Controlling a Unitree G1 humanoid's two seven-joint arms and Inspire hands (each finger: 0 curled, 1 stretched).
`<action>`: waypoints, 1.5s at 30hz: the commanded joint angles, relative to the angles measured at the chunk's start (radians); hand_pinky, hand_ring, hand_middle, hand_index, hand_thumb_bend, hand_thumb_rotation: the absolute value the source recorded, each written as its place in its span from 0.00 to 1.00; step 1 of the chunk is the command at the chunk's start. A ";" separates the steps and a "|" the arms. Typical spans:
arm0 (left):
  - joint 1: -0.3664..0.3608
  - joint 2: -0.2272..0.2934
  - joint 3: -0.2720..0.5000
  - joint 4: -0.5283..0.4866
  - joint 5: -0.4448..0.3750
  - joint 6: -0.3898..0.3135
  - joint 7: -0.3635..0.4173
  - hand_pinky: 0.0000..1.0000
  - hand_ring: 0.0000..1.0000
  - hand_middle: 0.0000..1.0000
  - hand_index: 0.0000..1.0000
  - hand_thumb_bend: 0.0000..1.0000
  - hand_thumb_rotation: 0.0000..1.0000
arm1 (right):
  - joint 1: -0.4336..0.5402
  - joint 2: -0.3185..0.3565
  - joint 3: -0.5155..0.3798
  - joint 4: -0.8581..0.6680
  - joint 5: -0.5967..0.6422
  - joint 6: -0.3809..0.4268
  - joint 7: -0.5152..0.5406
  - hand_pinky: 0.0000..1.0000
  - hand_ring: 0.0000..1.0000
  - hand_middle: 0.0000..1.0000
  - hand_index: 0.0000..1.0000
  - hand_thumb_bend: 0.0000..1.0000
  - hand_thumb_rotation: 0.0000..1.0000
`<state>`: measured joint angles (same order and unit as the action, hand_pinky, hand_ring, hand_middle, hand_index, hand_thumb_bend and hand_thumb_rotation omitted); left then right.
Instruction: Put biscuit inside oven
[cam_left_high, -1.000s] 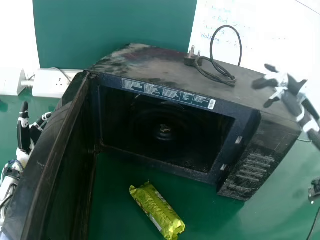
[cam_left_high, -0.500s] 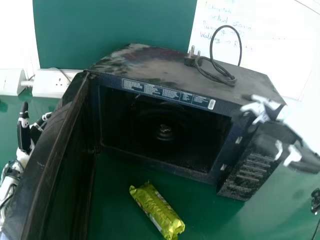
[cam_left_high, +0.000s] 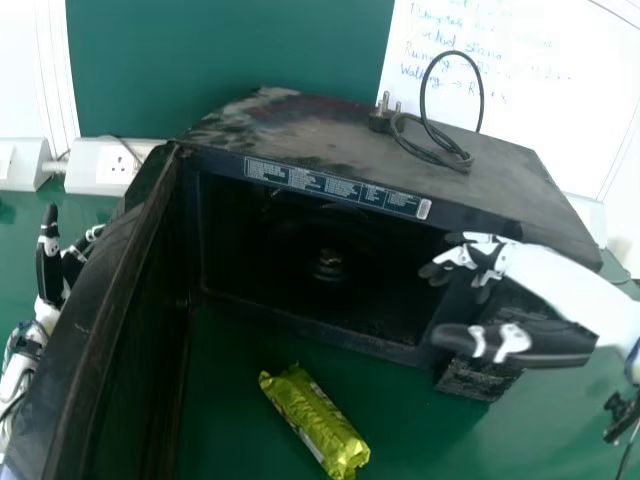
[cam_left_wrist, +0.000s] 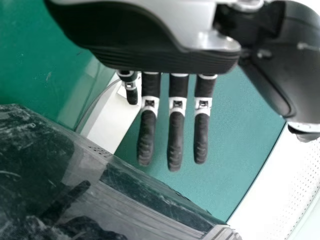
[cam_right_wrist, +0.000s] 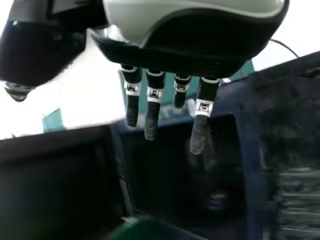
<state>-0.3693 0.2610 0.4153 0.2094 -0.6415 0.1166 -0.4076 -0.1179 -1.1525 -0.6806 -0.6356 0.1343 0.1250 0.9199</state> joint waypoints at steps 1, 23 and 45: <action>0.000 -0.006 0.001 0.000 0.003 -0.004 -0.002 0.26 0.34 0.42 0.49 0.52 0.07 | 0.028 0.042 -0.011 -0.044 -0.022 0.022 -0.035 0.57 0.73 0.78 0.85 1.00 0.49; 0.004 -0.010 0.006 -0.017 -0.007 0.017 0.004 0.26 0.34 0.42 0.49 0.52 0.07 | 0.056 0.036 0.461 -0.360 -0.440 0.445 -0.076 0.85 0.95 0.98 0.98 0.96 0.58; 0.005 -0.011 0.002 -0.026 0.002 0.020 0.008 0.26 0.33 0.41 0.49 0.52 0.07 | -0.144 0.219 1.029 -0.407 -1.154 0.639 0.182 0.79 0.92 0.95 0.96 0.97 0.62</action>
<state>-0.3677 0.2476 0.4157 0.1970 -0.6409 0.1339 -0.4014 -0.2463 -0.9799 0.3110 -1.0425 -0.9364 0.7616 1.0541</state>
